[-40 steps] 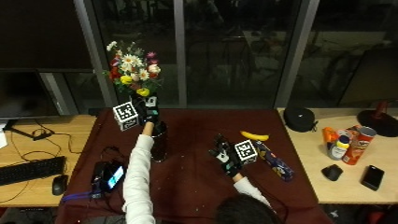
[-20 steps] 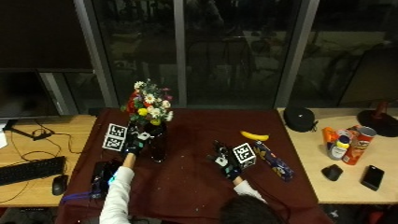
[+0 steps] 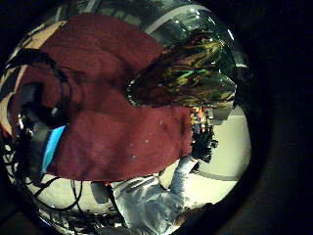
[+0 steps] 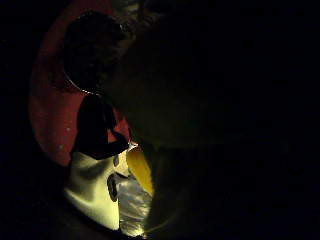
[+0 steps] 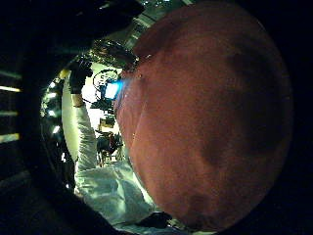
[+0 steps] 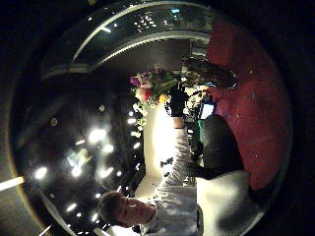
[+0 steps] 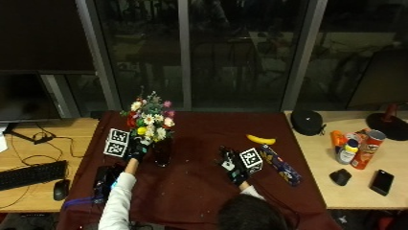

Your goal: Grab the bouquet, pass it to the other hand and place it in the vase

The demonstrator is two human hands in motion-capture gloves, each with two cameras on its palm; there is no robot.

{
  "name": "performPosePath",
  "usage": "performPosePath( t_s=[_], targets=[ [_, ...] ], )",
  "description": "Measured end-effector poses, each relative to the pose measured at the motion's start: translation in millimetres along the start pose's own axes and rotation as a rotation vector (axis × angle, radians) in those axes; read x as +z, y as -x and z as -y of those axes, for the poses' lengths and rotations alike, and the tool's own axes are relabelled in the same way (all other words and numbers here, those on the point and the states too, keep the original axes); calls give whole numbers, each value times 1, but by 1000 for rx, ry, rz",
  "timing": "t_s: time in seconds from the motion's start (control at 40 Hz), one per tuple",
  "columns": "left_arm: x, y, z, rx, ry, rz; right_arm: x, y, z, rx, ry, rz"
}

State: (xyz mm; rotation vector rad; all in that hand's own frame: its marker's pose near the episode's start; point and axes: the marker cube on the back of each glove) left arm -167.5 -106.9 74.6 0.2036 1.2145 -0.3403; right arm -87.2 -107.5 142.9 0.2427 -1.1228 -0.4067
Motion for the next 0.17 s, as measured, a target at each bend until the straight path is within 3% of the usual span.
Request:
performPosePath(
  t_s=[0.175],
  targets=[
    [1,4,-3,-2,36,-2,-1,-13,0,78,-19,-78]
  ],
)
